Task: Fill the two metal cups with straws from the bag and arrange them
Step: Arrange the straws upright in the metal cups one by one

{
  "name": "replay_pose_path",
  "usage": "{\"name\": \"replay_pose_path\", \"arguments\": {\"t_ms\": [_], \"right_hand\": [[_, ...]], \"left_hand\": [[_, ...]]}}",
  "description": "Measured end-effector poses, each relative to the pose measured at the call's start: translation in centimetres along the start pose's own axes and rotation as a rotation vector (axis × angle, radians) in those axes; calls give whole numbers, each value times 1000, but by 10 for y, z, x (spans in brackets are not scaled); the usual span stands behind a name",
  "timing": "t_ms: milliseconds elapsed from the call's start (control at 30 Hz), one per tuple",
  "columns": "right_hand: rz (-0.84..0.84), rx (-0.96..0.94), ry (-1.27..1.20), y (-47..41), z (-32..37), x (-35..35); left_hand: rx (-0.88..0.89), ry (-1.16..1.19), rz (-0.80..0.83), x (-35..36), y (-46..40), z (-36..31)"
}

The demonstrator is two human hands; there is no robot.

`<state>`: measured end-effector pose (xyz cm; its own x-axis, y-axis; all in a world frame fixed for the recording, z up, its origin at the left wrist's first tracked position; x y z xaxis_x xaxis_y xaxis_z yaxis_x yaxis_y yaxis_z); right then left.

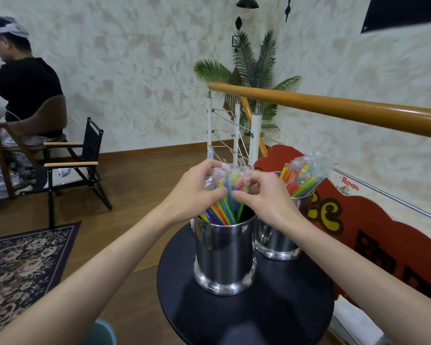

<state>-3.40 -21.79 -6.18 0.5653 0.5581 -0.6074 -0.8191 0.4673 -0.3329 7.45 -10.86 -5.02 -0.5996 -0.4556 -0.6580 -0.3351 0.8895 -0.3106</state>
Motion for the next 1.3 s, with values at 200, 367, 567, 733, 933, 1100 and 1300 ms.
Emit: {"name": "replay_pose_path", "arguments": {"t_ms": [200,367,567,733,933,1100,1300], "right_hand": [[49,-33,136,8,10,7],[236,-1,-121,13,9,18],[21,-11,-42,16,1,-21],[-84,97,270,11,-17,-41],[16,166,180,-2,-30,-22],[3,187,146,-9,-37,-16],[4,151,174,-9,-34,-14]], "left_hand": [[0,-10,13,6,10,-4],[59,-38,-42,5,14,-11],[91,-248,-87,3,12,-9],[94,-339,-82,5,12,-11],[85,-367,-70,7,11,-9],[52,-420,9,11,9,-4],[-23,-564,98,17,-1,-1]]}}
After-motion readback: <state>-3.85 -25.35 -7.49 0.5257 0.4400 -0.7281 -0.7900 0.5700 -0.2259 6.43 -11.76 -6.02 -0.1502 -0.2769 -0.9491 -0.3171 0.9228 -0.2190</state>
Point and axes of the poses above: each hand's wrist, its own y-axis away from the middle knuckle, its own x-axis out of the palm, z = x × y, the point moved 9 cm from there along -y, towards the middle knuckle, and after that the axes turned 9 degrees about z, right-handed, at the moved point
